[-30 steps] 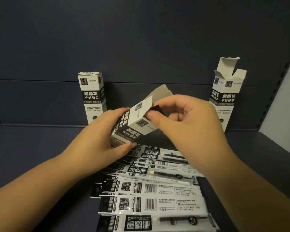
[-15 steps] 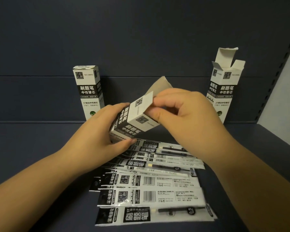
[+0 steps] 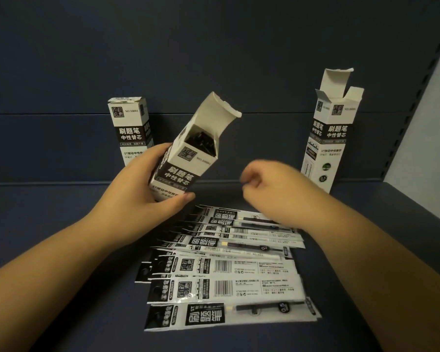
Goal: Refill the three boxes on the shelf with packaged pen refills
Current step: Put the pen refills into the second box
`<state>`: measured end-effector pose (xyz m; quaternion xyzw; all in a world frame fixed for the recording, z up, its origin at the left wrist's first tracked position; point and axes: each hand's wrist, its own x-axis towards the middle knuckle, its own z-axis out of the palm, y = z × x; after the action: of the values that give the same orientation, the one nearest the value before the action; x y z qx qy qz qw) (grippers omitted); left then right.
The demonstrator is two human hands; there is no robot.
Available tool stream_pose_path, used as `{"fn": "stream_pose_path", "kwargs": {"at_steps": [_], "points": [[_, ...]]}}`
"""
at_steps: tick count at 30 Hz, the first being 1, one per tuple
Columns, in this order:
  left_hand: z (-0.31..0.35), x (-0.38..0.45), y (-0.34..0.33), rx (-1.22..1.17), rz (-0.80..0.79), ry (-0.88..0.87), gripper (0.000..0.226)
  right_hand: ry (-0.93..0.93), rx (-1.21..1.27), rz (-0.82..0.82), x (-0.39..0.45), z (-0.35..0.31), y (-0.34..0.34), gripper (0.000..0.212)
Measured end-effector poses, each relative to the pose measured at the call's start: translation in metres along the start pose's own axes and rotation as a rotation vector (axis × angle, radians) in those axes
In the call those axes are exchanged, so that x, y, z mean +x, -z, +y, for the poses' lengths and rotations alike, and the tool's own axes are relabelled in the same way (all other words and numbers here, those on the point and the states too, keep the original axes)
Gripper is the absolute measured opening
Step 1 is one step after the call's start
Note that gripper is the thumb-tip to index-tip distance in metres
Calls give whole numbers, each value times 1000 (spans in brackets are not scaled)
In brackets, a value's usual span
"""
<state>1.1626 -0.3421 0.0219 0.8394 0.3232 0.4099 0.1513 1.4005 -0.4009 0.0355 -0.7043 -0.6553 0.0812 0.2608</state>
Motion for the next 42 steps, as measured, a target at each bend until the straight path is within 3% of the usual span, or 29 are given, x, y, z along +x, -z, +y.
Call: {"fn": "stream_pose_path", "kwargs": {"at_steps": [3, 5, 13, 27, 29, 37, 42], "points": [[1, 0, 0, -31, 8, 7, 67, 7, -311, -248, -1, 5, -4, 35], [0, 0, 1, -35, 12, 5, 67, 10, -343, -294, -1, 7, -5, 38], [0, 0, 1, -29, 5, 9, 63, 18, -232, -322, 4, 7, -9, 14], [5, 0, 3, -45, -11, -1, 60, 0, -129, -195, 5, 9, 4, 12], [5, 0, 3, -50, -11, -3, 60, 8, -142, -199, 4, 8, 5, 19], [0, 0, 3, -41, 2, -12, 61, 21, -194, -301, -2, 6, 10, 8], [2, 0, 3, -41, -7, -9, 61, 2, -151, -230, 0, 8, 13, 4]]}}
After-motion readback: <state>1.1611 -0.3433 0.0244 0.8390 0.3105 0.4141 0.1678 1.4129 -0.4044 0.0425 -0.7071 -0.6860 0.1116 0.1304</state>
